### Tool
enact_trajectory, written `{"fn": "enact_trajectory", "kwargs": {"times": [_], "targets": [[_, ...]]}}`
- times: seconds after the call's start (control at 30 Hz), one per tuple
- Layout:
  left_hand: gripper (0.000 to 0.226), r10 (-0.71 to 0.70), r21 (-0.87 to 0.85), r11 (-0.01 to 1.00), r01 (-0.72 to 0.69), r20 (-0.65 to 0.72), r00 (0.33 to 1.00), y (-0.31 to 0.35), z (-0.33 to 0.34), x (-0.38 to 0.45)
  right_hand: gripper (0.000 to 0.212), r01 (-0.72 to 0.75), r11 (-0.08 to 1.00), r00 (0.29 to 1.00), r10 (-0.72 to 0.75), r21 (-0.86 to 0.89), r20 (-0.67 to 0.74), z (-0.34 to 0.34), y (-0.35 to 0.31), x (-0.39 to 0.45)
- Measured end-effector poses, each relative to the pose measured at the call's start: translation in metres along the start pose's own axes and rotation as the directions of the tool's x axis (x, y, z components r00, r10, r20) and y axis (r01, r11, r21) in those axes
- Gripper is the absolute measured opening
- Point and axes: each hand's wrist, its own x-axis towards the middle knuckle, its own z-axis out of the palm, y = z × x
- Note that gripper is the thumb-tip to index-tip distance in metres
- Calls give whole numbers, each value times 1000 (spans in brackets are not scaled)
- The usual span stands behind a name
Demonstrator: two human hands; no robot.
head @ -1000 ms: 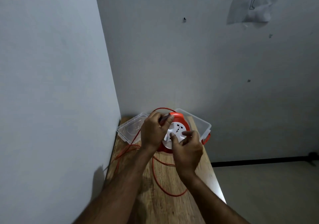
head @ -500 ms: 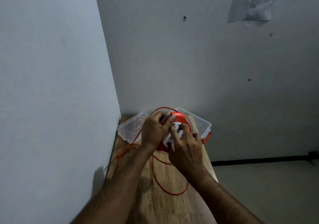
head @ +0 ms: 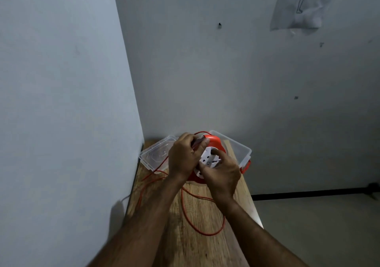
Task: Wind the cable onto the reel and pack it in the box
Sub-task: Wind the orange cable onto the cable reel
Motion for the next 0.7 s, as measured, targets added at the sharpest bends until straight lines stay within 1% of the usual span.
{"fn": "enact_trajectory", "kwargs": {"times": [0.03,0.07,0.1,0.13,0.17,0.2,0.23,0.27,0.3,0.33,0.4,0.47,0.53,0.57,0.6,0.63,0.67,0.7], "targets": [[32,0,4,1000,0,-1,1000,1,0,-1,51,-106,993,994,108,60,-27,1,-3,-2],[33,1,6,1000,-1,-2,1000,1,1,-2,51,-227,965,972,233,134,-35,4,-7,-3],[33,5,4,1000,-5,-3,1000,2,1,-3,50,-350,915,931,363,202,-29,5,-12,-3],[33,12,0,1000,-12,-4,1000,2,2,-4,48,-479,833,866,501,276,-8,5,-18,-3],[33,17,-1,1000,-17,-4,1000,3,3,-6,46,-598,706,772,635,380,36,4,-25,-1],[33,22,2,1000,-22,0,1000,3,4,-8,44,-695,509,644,754,509,126,5,-29,2],[34,27,6,1000,-27,4,1000,4,5,-10,43,-748,262,503,823,609,263,6,-34,6],[33,32,8,999,-32,2,999,4,5,-12,45,-757,29,389,823,653,415,7,-36,9],[32,32,7,999,-32,0,999,3,5,-13,50,-752,-113,327,792,650,515,8,-37,10],[32,29,4,1000,-29,-4,1000,2,5,-14,58,-756,-160,310,766,634,563,11,-34,11],[31,17,-1,1000,-17,-5,1000,1,3,-13,73,-762,-151,329,747,630,577,14,-29,12],[31,11,-10,1000,-11,8,1000,-1,2,-11,76,-775,-116,343,749,622,567,11,-27,12],[30,9,-24,1000,-9,14,1000,-1,2,-10,64,-778,-28,384,769,627,510,4,-28,9],[30,6,-32,999,-5,11,1000,-1,3,-10,54,-774,42,421,780,632,463,1,-28,6],[30,-1,-37,999,1,5,1000,-2,3,-9,42,-762,144,483,776,631,406,-1,-27,4],[31,-10,-41,999,10,0,1000,-2,3,-9,32,-726,305,587,742,616,325,-5,-28,0],[32,-20,-45,999,19,-4,1000,-3,3,-9,26,-629,537,738,640,562,215,-8,-24,-4],[33,-26,-49,998,25,-9,1000,-5,2,-8,24,-433,784,895,431,445,112,-10,-18,-6]]}}
